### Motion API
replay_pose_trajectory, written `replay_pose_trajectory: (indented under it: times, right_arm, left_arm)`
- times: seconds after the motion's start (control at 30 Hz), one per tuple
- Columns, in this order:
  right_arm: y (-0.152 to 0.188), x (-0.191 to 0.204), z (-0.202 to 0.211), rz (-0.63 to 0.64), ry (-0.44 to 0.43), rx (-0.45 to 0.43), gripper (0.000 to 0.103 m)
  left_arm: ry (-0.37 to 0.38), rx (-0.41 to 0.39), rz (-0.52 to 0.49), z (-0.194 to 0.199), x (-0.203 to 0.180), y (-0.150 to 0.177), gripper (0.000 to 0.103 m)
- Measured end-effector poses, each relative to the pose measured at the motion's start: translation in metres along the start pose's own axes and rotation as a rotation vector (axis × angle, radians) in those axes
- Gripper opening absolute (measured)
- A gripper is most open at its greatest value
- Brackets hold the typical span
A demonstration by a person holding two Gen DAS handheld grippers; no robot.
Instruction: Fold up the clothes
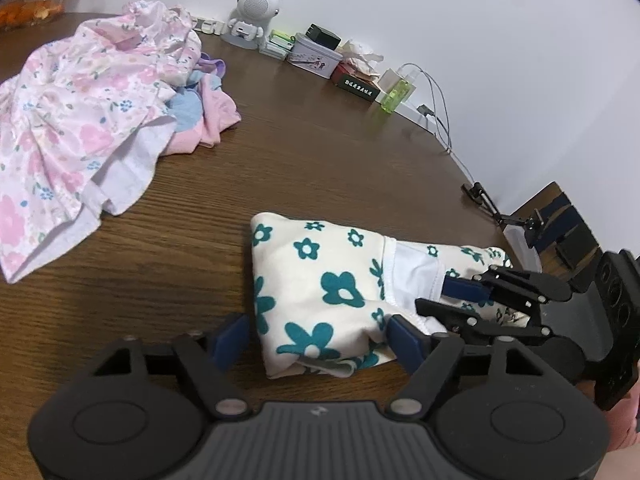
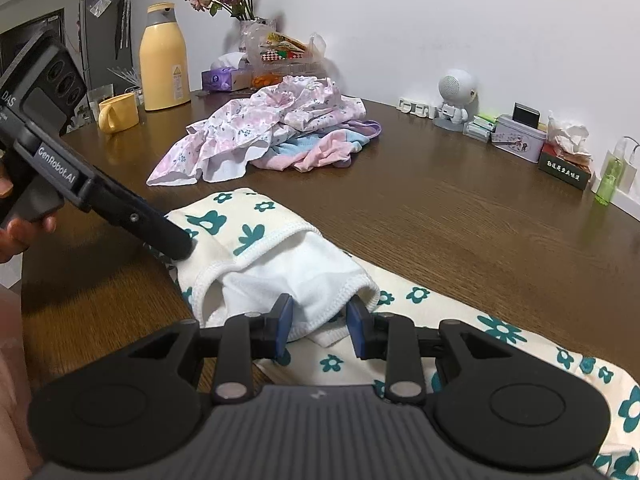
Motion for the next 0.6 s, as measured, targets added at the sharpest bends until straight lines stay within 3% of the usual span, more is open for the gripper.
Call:
replay_pose_trajectory:
  times: [0.13, 0.33, 0.53, 0.6]
  right_arm:
    - [0.001, 0.0, -0.002, -0.004, 0.0, 0.006, 0.03]
    - [0.001, -0.003, -0.004, -0.045, -0.018, 0.014, 0.03]
    - [-0.002, 0.004, -0.01, -0.049, -0.026, 0.023, 0.029]
    - [-0.003, 0.006, -0.012, -0.052, -0.032, 0.025, 0.029]
  left_arm:
    - [0.012, -0.015, 0.036, -0.004, -0.001, -0.002, 0.066]
    - [0.007, -0.061, 0.014, 0.004, -0.004, -0.009, 0.045]
    - [0.023, -0.114, -0.022, 0.019, -0.014, -0.02, 0.044]
    - [0.036, -0.135, -0.021, 0.024, -0.017, -0.024, 0.048]
Point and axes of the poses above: each gripper's, at about its wrist camera, not at the fingertips, and z roughly against the way its jaws point, x to its left, y to its underside, the point moved 6 cm from there along -z, roughly the way its jaws point, and after that the axes turned 7 degrees about -z, right-handed, at the moved point
